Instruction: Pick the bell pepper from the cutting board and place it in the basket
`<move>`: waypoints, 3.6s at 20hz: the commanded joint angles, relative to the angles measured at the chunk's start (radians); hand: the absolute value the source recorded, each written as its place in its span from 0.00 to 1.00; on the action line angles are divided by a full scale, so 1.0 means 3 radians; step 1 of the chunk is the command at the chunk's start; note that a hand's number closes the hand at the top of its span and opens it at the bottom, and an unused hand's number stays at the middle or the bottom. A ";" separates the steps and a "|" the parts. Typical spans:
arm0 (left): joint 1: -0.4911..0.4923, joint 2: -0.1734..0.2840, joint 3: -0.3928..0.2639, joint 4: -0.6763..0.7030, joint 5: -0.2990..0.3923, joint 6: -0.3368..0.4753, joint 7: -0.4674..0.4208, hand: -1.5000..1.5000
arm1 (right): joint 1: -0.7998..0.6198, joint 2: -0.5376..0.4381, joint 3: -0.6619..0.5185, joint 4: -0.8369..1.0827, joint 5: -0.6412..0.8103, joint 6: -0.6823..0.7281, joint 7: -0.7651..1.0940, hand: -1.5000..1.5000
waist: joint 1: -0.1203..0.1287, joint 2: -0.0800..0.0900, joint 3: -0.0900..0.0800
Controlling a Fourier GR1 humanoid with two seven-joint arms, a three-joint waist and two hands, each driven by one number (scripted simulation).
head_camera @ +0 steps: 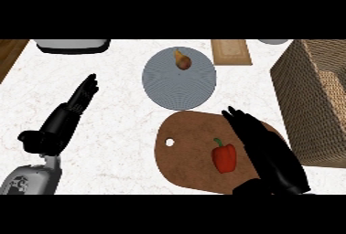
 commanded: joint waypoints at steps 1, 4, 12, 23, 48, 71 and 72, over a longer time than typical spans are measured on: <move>0.0057 -0.0056 0.0080 -0.0081 -0.0043 -0.0076 0.0032 0.50 | 0.0110 0.0148 -0.0053 -0.0072 0.0060 0.0053 -0.0159 0.00 | -0.0004 -0.0002 -0.0001; -0.0062 -0.0026 0.0241 0.0134 -0.0024 -0.0190 -0.0098 0.50 | 0.0161 0.0134 -0.0179 -0.0047 0.0002 0.0166 -0.0320 0.00 | -0.0009 0.0000 -0.0001; -0.0032 -0.0202 0.0171 0.0065 -0.0236 -0.0214 -0.0036 0.50 | 0.0280 0.0330 -0.0038 -0.0128 0.0447 0.0319 -0.0158 0.00 | -0.0009 -0.0002 -0.0001; -0.0077 -0.0205 0.0363 -0.0269 -0.0108 -0.0359 0.0323 0.50 | 0.0105 0.0507 -0.0183 0.0245 0.0688 0.0422 -0.0290 0.00 | -0.0002 -0.0003 -0.0001; -0.0009 -0.0277 0.0543 0.0148 -0.0297 -0.0544 -0.0158 0.50 | 0.0118 0.0818 -0.0079 0.1258 0.1193 0.0337 -0.0750 1.00 | -0.0004 0.0001 -0.0001; 0.0001 -0.0278 0.0604 -0.0046 -0.0275 -0.0542 0.0074 0.50 | 0.2197 -0.0466 -0.0274 -0.0224 0.0606 -0.0882 -0.2291 1.00 | -0.0088 -0.0009 0.0001; -0.0033 -0.0359 0.0577 -0.0055 -0.0315 -0.0442 0.0099 0.50 | 0.2439 -0.0545 -0.0267 -0.0447 0.0449 -0.0860 -0.2379 1.00 | -0.0135 -0.0016 0.0000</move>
